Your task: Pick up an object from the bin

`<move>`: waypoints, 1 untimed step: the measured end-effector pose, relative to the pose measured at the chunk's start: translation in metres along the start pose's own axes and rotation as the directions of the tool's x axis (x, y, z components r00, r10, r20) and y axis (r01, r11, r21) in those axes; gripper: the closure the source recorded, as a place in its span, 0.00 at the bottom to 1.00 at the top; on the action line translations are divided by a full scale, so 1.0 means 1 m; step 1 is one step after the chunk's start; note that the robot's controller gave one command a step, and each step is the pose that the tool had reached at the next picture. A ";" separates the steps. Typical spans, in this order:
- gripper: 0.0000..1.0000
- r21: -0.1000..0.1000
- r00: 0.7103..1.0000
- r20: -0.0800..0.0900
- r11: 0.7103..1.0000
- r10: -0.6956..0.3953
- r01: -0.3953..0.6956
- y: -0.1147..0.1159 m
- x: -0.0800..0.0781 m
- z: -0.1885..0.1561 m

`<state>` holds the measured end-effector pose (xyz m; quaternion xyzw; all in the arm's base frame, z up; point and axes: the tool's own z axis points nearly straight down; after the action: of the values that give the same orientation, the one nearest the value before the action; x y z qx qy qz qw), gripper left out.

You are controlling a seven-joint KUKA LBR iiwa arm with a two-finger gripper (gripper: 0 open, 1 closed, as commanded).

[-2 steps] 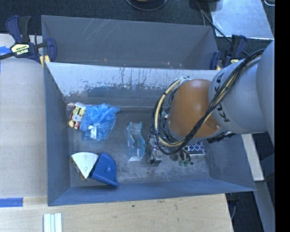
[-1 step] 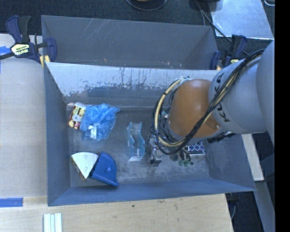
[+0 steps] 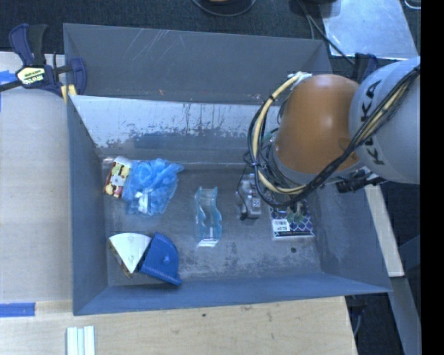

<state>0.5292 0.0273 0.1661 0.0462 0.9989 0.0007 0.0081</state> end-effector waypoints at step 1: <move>1.00 0.003 0.986 -0.010 0.986 0.166 -0.166 0.014 -0.031 0.070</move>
Offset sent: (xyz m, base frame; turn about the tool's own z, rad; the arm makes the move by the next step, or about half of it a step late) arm 0.0596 0.0122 -0.0725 -0.0066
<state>0.5622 0.0388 0.0970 0.1294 0.9916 0.0005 0.0030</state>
